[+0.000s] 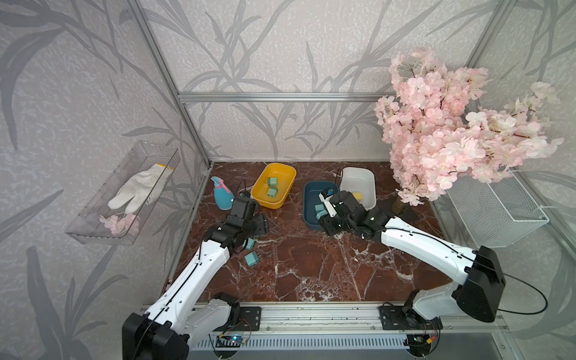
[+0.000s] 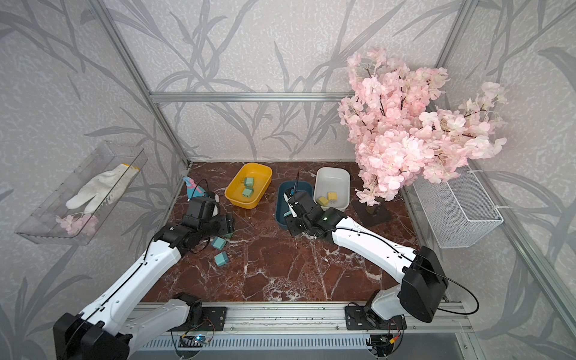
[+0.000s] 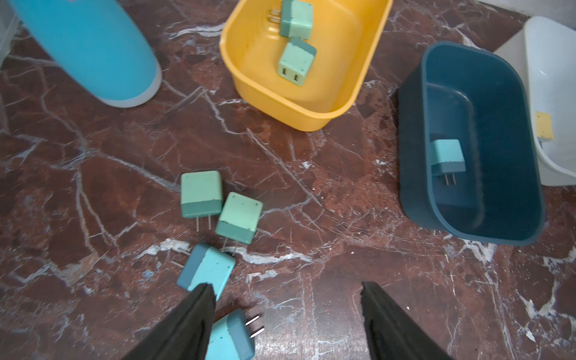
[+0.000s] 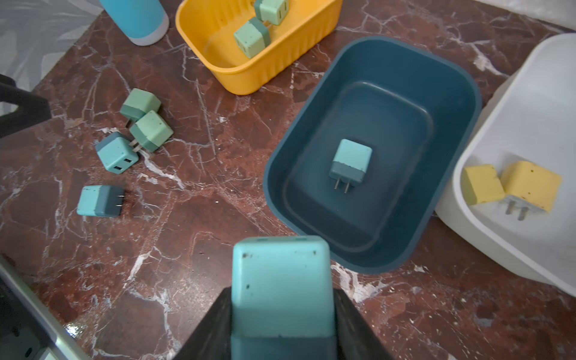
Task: Place the plugs by color into the storage box
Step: Place the plug in the storage box.
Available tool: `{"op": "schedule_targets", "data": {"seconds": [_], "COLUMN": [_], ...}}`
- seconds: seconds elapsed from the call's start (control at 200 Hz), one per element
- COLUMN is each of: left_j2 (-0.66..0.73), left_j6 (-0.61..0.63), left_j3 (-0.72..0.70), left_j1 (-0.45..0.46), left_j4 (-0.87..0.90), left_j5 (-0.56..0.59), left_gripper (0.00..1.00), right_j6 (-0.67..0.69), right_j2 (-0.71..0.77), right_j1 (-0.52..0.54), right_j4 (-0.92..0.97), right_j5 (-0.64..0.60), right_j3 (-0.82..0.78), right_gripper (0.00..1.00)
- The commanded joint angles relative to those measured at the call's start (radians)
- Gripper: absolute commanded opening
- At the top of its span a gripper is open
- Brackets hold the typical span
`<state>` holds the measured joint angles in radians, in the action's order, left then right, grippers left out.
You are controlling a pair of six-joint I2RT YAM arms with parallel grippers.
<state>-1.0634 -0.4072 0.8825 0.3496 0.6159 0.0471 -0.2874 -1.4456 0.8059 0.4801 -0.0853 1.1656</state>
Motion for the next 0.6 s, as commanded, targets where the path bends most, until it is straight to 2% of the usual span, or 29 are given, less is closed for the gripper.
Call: {"op": "schedule_targets", "data": {"seconds": [0.0,0.285,0.595], "left_j2": [-0.036,-0.149,-0.251], "left_j6": [0.035,0.157,0.237], "left_j3": [0.055,0.151,0.164], "left_j1": [0.053,0.126,0.131], "left_j4": [-0.025,-0.058,-0.201], "left_j5": [0.018,-0.089,-0.152], "left_gripper": [0.77,0.76,0.77], "right_j6": [-0.002,-0.007,0.0], "right_j2": [-0.021,-0.107,-0.338], "right_j1": [-0.033,-0.118,-0.214], "right_j4": [0.027,0.029,0.026], "right_j5": [0.004,0.085,0.107], "right_j3": [0.047,0.099,0.229], "right_gripper": [0.48,0.47,0.46]}}
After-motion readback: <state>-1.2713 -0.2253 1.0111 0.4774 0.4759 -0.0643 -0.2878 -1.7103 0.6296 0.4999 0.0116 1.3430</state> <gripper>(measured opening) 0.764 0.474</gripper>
